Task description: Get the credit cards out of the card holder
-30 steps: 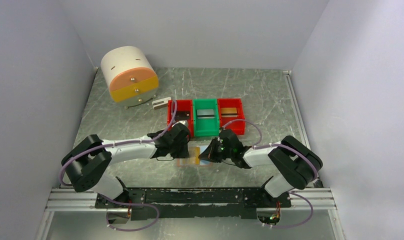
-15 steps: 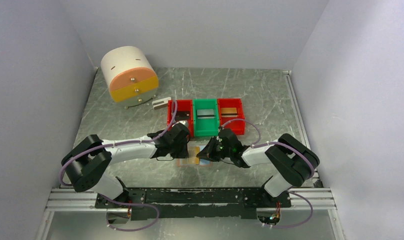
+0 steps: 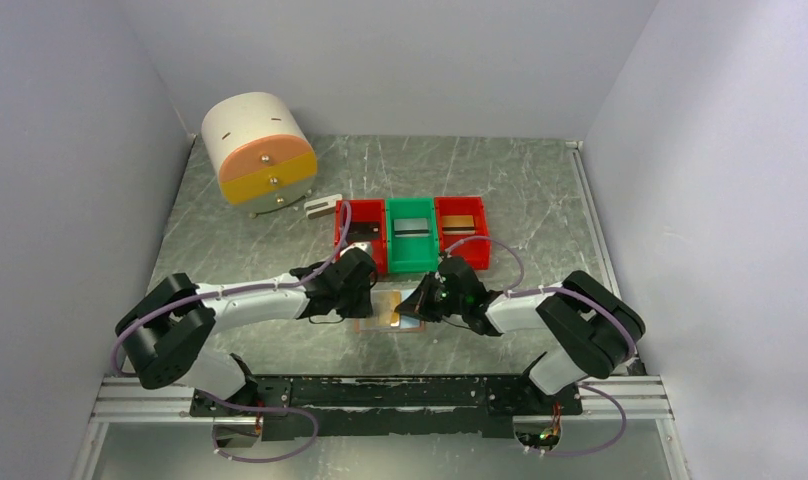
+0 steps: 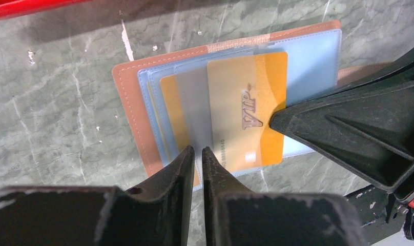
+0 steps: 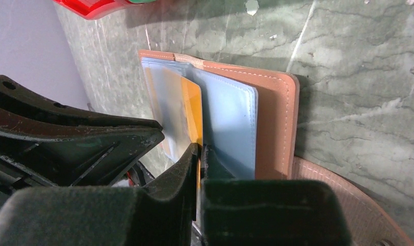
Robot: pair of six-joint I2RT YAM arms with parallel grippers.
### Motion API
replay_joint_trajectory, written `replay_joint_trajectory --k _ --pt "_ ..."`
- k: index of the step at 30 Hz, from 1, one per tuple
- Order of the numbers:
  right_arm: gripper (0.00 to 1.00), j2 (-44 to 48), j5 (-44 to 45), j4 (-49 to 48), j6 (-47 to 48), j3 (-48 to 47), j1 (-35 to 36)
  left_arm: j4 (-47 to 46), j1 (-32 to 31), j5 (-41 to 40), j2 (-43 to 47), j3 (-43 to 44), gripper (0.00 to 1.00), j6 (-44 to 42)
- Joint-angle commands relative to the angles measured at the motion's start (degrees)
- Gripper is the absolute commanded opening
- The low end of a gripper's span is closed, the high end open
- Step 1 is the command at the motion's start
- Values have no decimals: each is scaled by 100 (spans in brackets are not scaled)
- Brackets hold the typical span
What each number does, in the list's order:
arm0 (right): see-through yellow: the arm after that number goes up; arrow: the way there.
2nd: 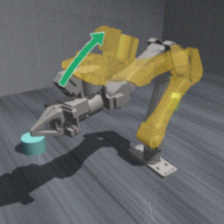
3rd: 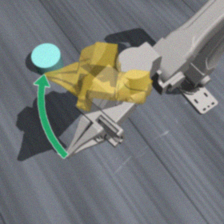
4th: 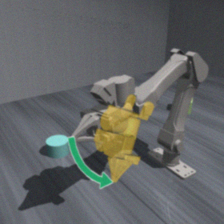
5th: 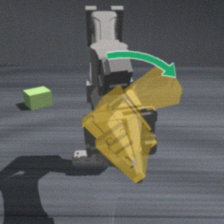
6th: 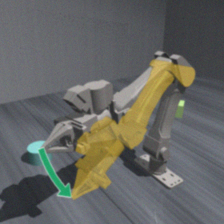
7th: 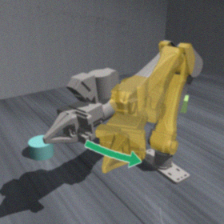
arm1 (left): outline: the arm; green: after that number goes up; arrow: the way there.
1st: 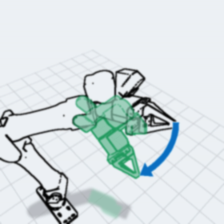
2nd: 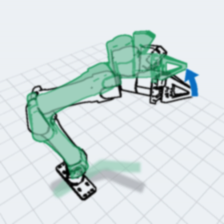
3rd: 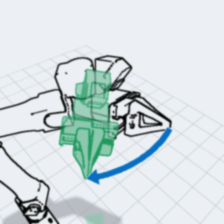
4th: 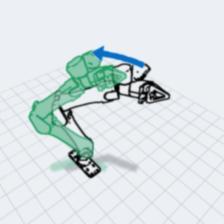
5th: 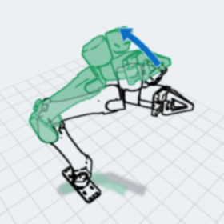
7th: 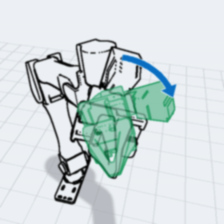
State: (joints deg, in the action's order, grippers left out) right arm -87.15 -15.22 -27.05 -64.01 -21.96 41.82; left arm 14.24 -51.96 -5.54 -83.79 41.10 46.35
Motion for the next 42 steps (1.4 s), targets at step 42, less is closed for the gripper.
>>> replay_joint_trajectory --k 42 --pt "28 -55 93 -517 -412 482 -59 73 -53 452 -541 322 18 -423"
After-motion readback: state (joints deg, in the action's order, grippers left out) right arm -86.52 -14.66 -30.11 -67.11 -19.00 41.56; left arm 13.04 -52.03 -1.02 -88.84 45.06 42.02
